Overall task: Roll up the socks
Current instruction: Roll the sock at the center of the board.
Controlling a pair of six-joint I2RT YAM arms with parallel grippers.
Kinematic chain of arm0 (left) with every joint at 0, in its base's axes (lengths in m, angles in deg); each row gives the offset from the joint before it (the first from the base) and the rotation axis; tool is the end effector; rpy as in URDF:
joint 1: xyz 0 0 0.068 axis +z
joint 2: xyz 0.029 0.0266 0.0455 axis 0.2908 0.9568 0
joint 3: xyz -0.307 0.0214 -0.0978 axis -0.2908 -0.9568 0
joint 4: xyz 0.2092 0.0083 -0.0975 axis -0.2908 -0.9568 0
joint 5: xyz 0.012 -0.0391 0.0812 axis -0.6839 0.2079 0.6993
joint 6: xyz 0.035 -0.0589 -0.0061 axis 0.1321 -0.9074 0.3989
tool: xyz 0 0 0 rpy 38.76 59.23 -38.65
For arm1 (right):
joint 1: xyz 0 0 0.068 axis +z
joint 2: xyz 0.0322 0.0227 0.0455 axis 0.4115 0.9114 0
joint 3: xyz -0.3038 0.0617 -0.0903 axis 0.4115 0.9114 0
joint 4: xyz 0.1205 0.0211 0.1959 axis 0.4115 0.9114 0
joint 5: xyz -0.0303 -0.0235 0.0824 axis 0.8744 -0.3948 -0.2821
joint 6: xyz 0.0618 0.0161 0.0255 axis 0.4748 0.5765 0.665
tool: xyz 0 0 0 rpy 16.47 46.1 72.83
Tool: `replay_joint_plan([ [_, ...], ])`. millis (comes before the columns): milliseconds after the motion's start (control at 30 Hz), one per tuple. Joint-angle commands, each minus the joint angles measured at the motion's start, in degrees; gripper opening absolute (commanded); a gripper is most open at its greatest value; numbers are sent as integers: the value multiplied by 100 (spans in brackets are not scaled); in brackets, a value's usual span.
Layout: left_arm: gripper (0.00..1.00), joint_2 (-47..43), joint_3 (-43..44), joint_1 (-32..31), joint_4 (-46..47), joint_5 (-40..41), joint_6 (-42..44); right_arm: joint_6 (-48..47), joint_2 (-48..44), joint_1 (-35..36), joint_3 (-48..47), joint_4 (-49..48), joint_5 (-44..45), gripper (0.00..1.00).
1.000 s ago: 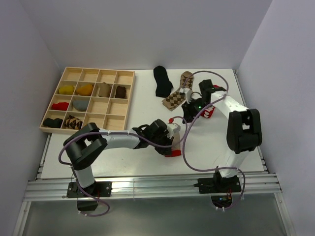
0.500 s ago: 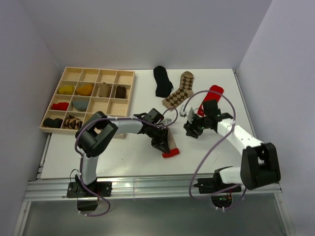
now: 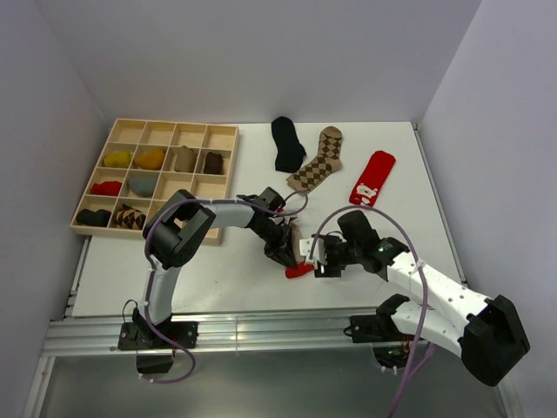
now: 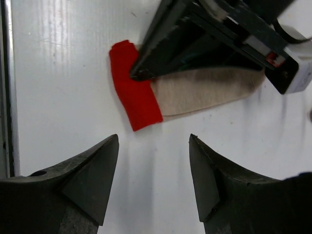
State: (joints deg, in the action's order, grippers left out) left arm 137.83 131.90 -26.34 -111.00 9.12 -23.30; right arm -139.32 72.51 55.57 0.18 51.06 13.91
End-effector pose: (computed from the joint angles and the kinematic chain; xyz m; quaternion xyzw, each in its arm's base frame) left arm 0.2629 -0.3032 0.1639 -0.0654 -0.9050 0.3885 0.1605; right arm 0.1022 0.0969 0.2435 -0.6930 0.5869 0.1837 0.3762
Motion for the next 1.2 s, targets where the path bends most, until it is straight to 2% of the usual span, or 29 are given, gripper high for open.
replay_joint_plan([
  [0, 0, 205, 89, 149, -250, 214, 185, -45, -252, 546, 277, -404, 458, 67],
  [200, 0, 398, 336, 229, -629, 284, 554, -53, -192, 1626, 875, -1485, 1427, 67],
  [300, 0, 451, 414, 290, -777, 293, 703, -70, 1, 1891, 1094, -2118, 1857, 66],
  [467, 0, 557, 520, 316, -919, 240, 870, -185, 283, 2138, 1393, -3206, 2534, 65],
  [633, 0, 679, 591, 325, -1103, 170, 1090, -395, 634, 2270, 1604, -3780, 2834, 64],
  [733, 0, 732, 608, 317, -1164, 47, 1213, -518, 907, 2314, 1744, -4219, 3027, 58],
  [767, 0, 759, 626, 325, -1182, 55, 1239, -545, 968, 2349, 1745, -4325, 3062, 52],
  [833, 1, 741, 608, 325, -1156, 73, 1283, -510, 1144, 2384, 1641, -4221, 3080, 42],
  [867, 2, 724, 573, 325, -1095, 73, 1266, -449, 1188, 2419, 1588, -4046, 3071, 31],
  [900, 4, 680, 556, 334, -1034, 90, 1188, -405, 1232, 2419, 1535, -3931, 3019, 24],
  [933, 13, 541, 503, 334, -929, 99, 1126, -352, 1250, 2411, 1439, -3808, 2923, 19],
  [1033, 25, -11, 73, 387, -165, 161, 582, -141, 1145, 2358, 1210, -3106, 2475, 15],
  [1100, 27, -312, -296, 440, 527, 169, 135, 0, 1022, 2201, 1034, -2482, 2115, 14],
  [1133, 30, -609, -419, 448, 740, 231, -16, 52, 1013, 2130, 772, -2167, 1696, 14],
  [1167, 32, -760, -655, 457, 934, 336, -174, 87, 1004, 2025, 604, -1554, 1413, 14],
])
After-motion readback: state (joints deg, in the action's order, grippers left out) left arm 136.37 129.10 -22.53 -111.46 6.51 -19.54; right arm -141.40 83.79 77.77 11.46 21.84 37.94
